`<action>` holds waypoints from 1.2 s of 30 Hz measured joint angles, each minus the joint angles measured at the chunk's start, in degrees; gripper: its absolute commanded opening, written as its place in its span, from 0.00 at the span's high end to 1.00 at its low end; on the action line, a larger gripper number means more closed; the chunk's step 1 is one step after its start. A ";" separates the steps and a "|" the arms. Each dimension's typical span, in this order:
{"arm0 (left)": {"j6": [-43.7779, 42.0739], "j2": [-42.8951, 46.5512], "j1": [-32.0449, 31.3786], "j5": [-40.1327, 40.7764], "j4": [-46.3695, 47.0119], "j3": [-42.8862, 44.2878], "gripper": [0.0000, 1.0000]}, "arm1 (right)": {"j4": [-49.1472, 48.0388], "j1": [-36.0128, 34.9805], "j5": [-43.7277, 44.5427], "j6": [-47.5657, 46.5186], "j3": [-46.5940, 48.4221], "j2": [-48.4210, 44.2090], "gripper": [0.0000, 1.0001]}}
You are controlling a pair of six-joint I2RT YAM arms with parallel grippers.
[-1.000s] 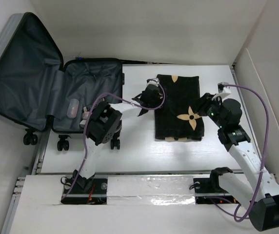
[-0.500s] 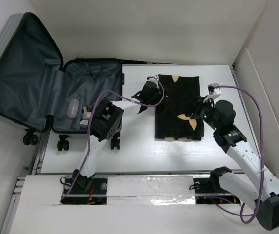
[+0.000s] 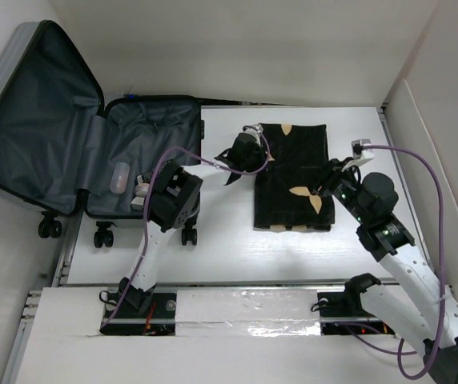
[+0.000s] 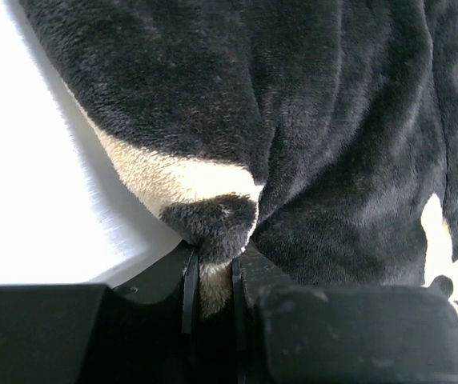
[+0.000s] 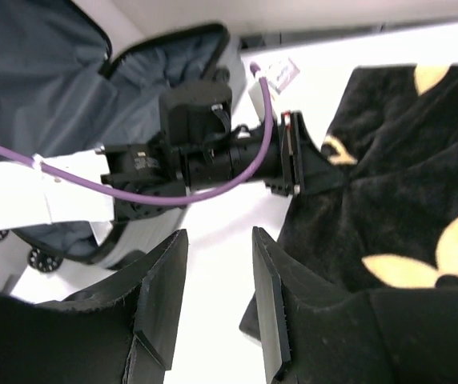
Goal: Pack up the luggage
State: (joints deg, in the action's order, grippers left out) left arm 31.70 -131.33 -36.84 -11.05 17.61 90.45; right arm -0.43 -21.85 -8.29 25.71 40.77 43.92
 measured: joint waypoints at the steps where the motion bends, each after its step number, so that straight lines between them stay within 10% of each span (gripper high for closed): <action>1: -0.74 0.26 0.13 -0.26 -0.35 0.00 1.00 | 0.00 0.00 0.31 0.02 0.00 -0.76 0.56; 24: -13.55 25.42 22.27 -3.82 -32.41 21.11 1.00 | 0.00 1.66 -1.97 0.00 -3.45 -8.15 0.55; 36: -13.46 39.28 47.54 -5.31 -29.86 -3.02 1.00 | 0.00 1.49 -2.99 -0.09 -3.50 -10.27 0.55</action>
State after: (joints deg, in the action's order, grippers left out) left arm 18.24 -92.05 10.70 -16.36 -12.25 87.44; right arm -0.43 -20.36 -11.29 25.63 37.28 33.65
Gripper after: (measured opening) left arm 0.102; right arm 0.451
